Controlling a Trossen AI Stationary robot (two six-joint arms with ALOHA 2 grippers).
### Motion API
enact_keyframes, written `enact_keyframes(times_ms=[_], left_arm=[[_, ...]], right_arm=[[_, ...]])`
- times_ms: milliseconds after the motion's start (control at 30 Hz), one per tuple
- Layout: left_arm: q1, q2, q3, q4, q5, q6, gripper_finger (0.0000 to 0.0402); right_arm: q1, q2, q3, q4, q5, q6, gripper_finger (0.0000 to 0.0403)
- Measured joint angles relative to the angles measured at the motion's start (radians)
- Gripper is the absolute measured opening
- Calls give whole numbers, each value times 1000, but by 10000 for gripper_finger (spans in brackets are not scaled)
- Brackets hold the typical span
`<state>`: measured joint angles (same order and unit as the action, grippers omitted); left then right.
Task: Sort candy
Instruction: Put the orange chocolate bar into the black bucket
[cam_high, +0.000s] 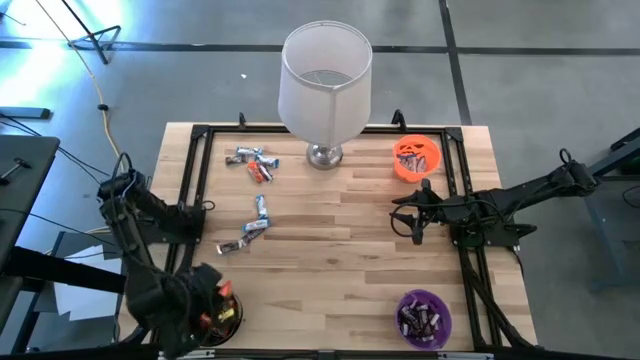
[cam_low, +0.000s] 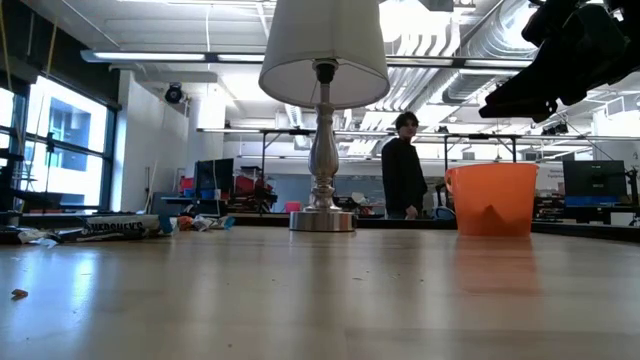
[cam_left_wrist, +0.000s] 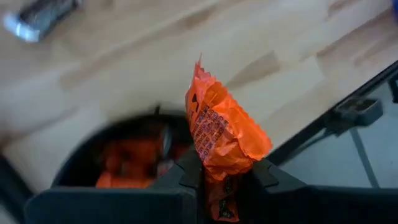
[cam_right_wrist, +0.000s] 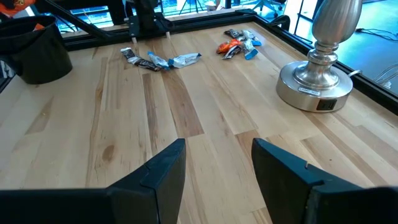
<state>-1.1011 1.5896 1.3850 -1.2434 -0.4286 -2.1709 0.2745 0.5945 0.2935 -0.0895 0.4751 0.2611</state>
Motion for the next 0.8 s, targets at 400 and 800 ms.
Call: enact_keyframes(times_ms=[400,800], left_arm=[[-44,55,3,-44,95,-226,91],[25,48,3,-190,-49,-34,196]], right_arm=[[0,0,0,0,0,0,180],[0,0,0,0,0,0,180]])
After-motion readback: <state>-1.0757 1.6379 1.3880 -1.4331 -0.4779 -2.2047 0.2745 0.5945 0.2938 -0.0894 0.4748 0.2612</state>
